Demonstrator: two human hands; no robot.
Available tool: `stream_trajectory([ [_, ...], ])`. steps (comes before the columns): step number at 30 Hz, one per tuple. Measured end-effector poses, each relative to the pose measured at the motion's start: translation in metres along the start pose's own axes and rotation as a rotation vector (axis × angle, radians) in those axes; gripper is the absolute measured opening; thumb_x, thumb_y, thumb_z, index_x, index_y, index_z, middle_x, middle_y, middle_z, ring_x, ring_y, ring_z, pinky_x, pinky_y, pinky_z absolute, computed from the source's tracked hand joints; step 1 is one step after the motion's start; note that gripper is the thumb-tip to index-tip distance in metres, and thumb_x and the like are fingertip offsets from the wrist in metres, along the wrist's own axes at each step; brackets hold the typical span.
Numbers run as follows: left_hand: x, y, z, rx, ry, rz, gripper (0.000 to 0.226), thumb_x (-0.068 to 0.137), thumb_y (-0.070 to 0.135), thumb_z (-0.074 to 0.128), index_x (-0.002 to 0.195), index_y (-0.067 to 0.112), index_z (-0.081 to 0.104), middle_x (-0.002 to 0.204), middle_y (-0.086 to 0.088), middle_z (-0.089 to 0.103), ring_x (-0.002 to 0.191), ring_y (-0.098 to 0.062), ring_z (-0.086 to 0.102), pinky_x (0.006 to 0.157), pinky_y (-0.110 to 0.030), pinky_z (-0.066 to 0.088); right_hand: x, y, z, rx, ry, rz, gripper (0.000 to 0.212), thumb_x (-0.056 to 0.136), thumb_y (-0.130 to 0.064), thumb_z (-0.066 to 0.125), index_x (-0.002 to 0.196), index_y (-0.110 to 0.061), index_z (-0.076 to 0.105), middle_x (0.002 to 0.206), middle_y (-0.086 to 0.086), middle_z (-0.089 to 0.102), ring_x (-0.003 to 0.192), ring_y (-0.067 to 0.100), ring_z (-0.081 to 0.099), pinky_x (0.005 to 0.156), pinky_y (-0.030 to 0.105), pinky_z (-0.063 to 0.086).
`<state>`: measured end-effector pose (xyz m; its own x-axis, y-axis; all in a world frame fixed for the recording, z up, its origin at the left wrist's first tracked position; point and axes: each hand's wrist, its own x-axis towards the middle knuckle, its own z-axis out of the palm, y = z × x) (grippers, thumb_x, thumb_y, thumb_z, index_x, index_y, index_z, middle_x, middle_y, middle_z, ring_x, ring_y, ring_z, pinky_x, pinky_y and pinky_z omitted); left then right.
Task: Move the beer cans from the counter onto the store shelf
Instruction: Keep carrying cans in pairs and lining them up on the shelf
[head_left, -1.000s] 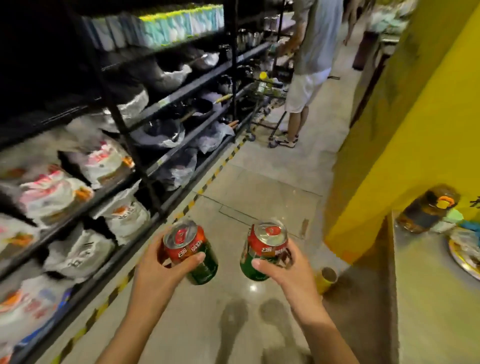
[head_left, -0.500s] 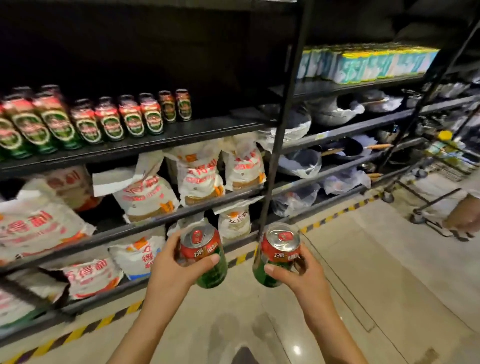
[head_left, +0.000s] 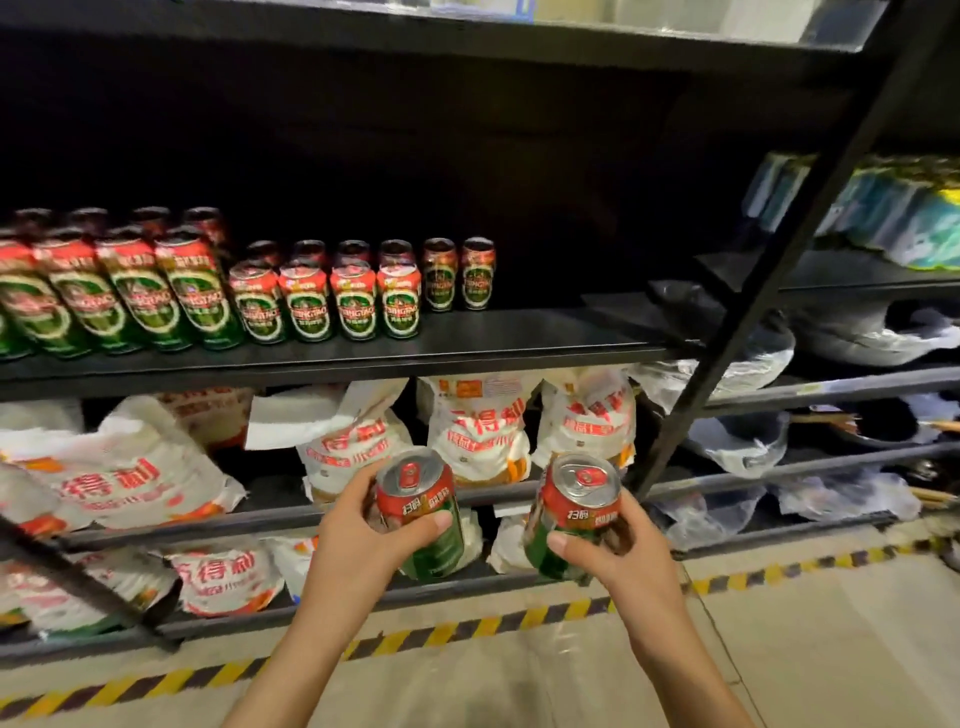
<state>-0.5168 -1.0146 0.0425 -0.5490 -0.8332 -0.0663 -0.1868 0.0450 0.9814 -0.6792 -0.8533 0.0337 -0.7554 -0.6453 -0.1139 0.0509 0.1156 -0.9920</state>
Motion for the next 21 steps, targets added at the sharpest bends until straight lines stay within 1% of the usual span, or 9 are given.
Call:
stream_trajectory([
  [2, 0.032, 0.003, 0.000, 0.017, 0.029, 0.007, 0.056, 0.064, 0.018, 0.084, 0.110, 0.032, 0.055, 0.104, 0.011, 0.064, 0.092, -0.003, 0.060, 0.068, -0.015, 0.047, 0.031, -0.005, 0.009, 0.003, -0.014, 0.003, 0.061, 0.060, -0.006, 0.086, 0.107, -0.035, 0.060, 0.098, -0.015, 0.070, 0.091, -0.003, 0.064, 0.072, 0.015, 0.051],
  [4, 0.066, 0.003, 0.000, 0.016, 0.049, 0.017, 0.057, 0.064, 0.017, 0.083, 0.113, 0.029, 0.056, 0.104, 0.010, 0.064, 0.089, 0.002, 0.061, 0.066, -0.014, 0.047, 0.061, -0.007, 0.018, -0.005, -0.020, -0.003, 0.059, 0.063, -0.003, 0.083, 0.105, -0.036, 0.059, 0.097, -0.017, 0.069, 0.087, -0.008, 0.063, 0.068, 0.012, 0.051],
  [5, 0.081, 0.004, 0.000, 0.017, 0.052, 0.016, 0.058, 0.065, 0.018, 0.083, 0.115, 0.029, 0.057, 0.104, 0.009, 0.065, 0.088, 0.003, 0.061, 0.066, -0.014, 0.047, 0.075, -0.009, 0.024, -0.012, -0.023, -0.005, 0.060, 0.062, -0.005, 0.085, 0.105, -0.037, 0.059, 0.099, -0.016, 0.068, 0.088, -0.008, 0.062, 0.068, 0.011, 0.051],
  [7, 0.110, 0.007, -0.001, 0.022, 0.051, 0.015, 0.059, 0.065, 0.021, 0.083, 0.117, 0.028, 0.056, 0.104, 0.008, 0.066, 0.089, 0.000, 0.062, 0.068, -0.015, 0.046, 0.102, -0.014, 0.034, -0.022, -0.023, -0.006, 0.062, 0.057, -0.012, 0.088, 0.105, -0.035, 0.059, 0.102, -0.014, 0.068, 0.091, -0.004, 0.063, 0.071, 0.013, 0.052],
  [8, 0.125, 0.008, -0.001, 0.022, 0.048, 0.015, 0.058, 0.065, 0.022, 0.083, 0.117, 0.028, 0.056, 0.105, 0.007, 0.066, 0.091, -0.003, 0.062, 0.069, -0.016, 0.046, 0.114, -0.017, 0.038, -0.023, -0.023, -0.005, 0.061, 0.057, -0.013, 0.089, 0.105, -0.034, 0.059, 0.103, -0.013, 0.068, 0.093, -0.002, 0.063, 0.073, 0.014, 0.052],
  [11, 0.167, 0.010, -0.001, 0.024, 0.026, 0.021, 0.057, 0.065, 0.023, 0.084, 0.115, 0.030, 0.057, 0.105, 0.007, 0.066, 0.094, -0.007, 0.062, 0.073, -0.020, 0.047, 0.150, -0.023, 0.049, -0.024, -0.021, -0.001, 0.055, 0.063, -0.003, 0.084, 0.103, -0.032, 0.060, 0.101, -0.011, 0.068, 0.091, -0.001, 0.064, 0.073, 0.013, 0.052],
  [15, 0.210, 0.017, 0.004, 0.015, -0.008, 0.020, 0.058, 0.065, 0.021, 0.084, 0.116, 0.029, 0.057, 0.105, 0.009, 0.067, 0.095, -0.005, 0.062, 0.078, -0.023, 0.049, 0.188, -0.026, 0.057, -0.030, -0.003, -0.001, 0.052, 0.063, -0.001, 0.082, 0.100, -0.031, 0.061, 0.095, -0.012, 0.070, 0.088, -0.001, 0.065, 0.070, 0.012, 0.051],
  [18, 0.232, 0.023, 0.010, -0.004, -0.024, 0.019, 0.058, 0.064, 0.019, 0.084, 0.115, 0.030, 0.058, 0.105, 0.010, 0.067, 0.093, -0.002, 0.063, 0.078, -0.021, 0.050, 0.211, -0.028, 0.060, -0.040, -0.004, 0.016, 0.054, 0.062, -0.006, 0.084, 0.104, -0.032, 0.060, 0.102, -0.009, 0.069, 0.094, 0.003, 0.064, 0.080, 0.020, 0.052],
  [21, 0.252, 0.030, 0.021, -0.009, -0.027, 0.041, 0.056, 0.065, 0.017, 0.083, 0.113, 0.030, 0.058, 0.102, 0.011, 0.067, 0.088, 0.005, 0.062, 0.068, -0.011, 0.050, 0.237, -0.031, 0.063, -0.056, -0.022, 0.011, 0.061, 0.062, -0.008, 0.085, 0.112, -0.031, 0.059, 0.108, -0.009, 0.067, 0.101, 0.005, 0.063, 0.087, 0.024, 0.051],
])
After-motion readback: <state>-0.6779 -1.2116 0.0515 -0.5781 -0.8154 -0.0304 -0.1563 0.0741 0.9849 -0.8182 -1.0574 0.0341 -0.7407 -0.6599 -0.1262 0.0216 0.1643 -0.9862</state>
